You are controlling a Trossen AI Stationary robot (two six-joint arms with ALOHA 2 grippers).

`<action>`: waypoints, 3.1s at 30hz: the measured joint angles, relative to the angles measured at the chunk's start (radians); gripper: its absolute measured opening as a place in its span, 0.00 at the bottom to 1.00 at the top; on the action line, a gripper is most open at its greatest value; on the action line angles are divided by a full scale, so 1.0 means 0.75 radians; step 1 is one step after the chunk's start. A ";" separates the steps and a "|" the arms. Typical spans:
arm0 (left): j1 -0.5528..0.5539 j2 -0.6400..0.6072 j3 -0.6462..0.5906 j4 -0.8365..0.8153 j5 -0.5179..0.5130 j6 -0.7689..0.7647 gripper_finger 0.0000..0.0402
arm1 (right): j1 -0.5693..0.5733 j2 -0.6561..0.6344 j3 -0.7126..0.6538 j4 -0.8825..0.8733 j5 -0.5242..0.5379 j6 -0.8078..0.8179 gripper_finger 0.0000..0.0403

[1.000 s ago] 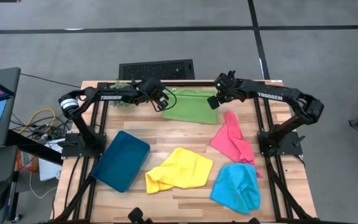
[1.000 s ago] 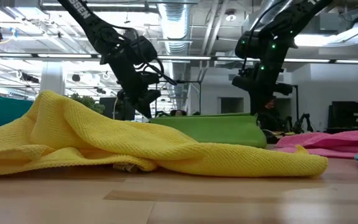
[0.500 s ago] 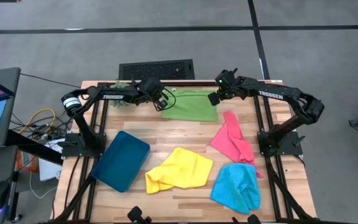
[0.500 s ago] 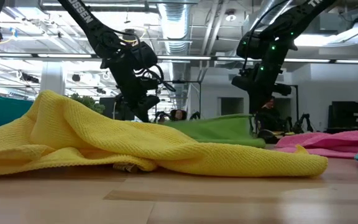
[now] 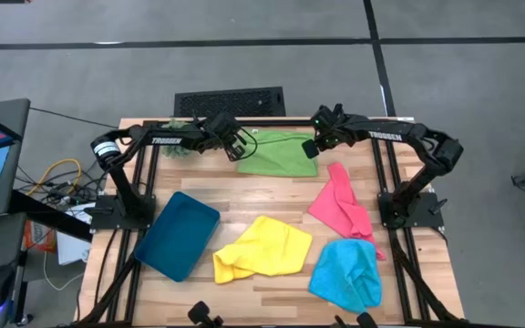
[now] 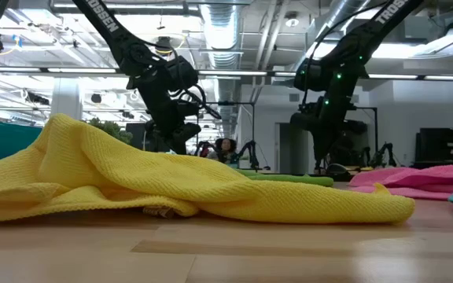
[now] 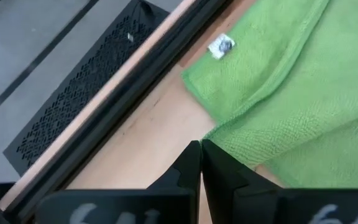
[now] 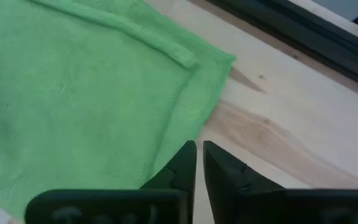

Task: Fold microfiber towels
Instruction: Fold the green microfiber towel

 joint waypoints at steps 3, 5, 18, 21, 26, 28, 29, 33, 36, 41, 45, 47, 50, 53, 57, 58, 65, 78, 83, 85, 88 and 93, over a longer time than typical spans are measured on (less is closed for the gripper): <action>0.000 0.000 0.000 0.035 0.051 0.012 0.04 | -0.023 0.000 0.001 0.033 -0.079 -0.034 0.19; 0.000 0.000 0.000 0.071 0.081 0.023 0.08 | -0.036 0.000 0.001 0.053 -0.110 -0.065 0.24; 0.049 -0.001 0.001 0.126 0.217 -0.034 0.42 | -0.099 0.000 0.001 0.202 -0.112 -0.271 0.39; 0.067 -0.001 0.002 0.128 0.272 -0.050 0.46 | -0.098 0.000 0.002 0.218 -0.118 -0.309 0.39; 0.075 -0.001 0.029 0.080 0.339 -0.088 0.51 | -0.099 0.000 0.002 0.226 -0.135 -0.377 0.41; 0.075 -0.001 0.070 0.030 0.390 -0.105 0.51 | -0.101 0.000 0.002 0.225 -0.144 -0.404 0.42; 0.075 -0.001 0.093 0.005 0.417 -0.107 0.51 | -0.108 0.000 0.002 0.224 -0.148 -0.417 0.42; 0.058 -0.001 0.214 -0.139 0.522 -0.142 0.51 | -0.158 0.000 0.002 0.215 -0.194 -0.467 0.41; 0.025 -0.003 0.311 -0.250 0.614 -0.189 0.50 | -0.191 0.009 0.024 0.197 -0.255 -0.528 0.41; -0.056 -0.003 0.398 -0.346 0.695 -0.246 0.48 | -0.187 0.174 0.206 0.037 -0.322 -0.689 0.41; -0.097 -0.003 0.398 -0.383 0.706 -0.247 0.46 | -0.174 0.320 0.362 -0.184 -0.339 -0.767 0.42; -0.109 -0.004 0.387 -0.400 0.728 -0.209 0.45 | -0.175 0.347 0.394 -0.209 -0.340 -0.780 0.42; -0.110 -0.003 0.355 -0.450 0.784 -0.131 0.43 | -0.175 0.347 0.406 -0.154 -0.331 -0.750 0.41; -0.105 -0.003 0.322 -0.487 0.799 -0.050 0.42 | -0.154 0.344 0.406 -0.117 -0.302 -0.751 0.40; -0.084 -0.003 0.267 -0.470 0.794 0.007 0.39 | -0.118 0.352 0.406 -0.072 -0.290 -0.789 0.38; -0.075 -0.003 0.252 -0.463 0.789 0.018 0.39 | -0.109 0.358 0.406 -0.058 -0.289 -0.791 0.38; -0.030 -0.003 0.127 -0.329 0.695 0.045 0.34 | -0.108 0.393 0.402 -0.015 -0.284 -0.811 0.35; -0.024 -0.003 0.006 -0.109 0.621 0.041 0.26 | -0.113 0.453 0.404 -0.029 -0.281 -0.853 0.35; -0.024 -0.003 -0.055 -0.008 0.615 0.027 0.23 | -0.123 0.453 0.404 -0.025 -0.279 -0.863 0.32; -0.024 -0.003 -0.063 0.001 0.592 0.021 0.22 | -0.129 0.453 0.404 -0.025 -0.278 -0.863 0.29; -0.024 -0.003 -0.063 0.011 0.585 0.044 0.20 | -0.136 0.453 0.404 -0.025 -0.276 -0.862 0.25; -0.021 -0.003 -0.063 0.011 0.558 0.053 0.18 | -0.140 0.453 0.404 -0.024 -0.273 -0.863 0.18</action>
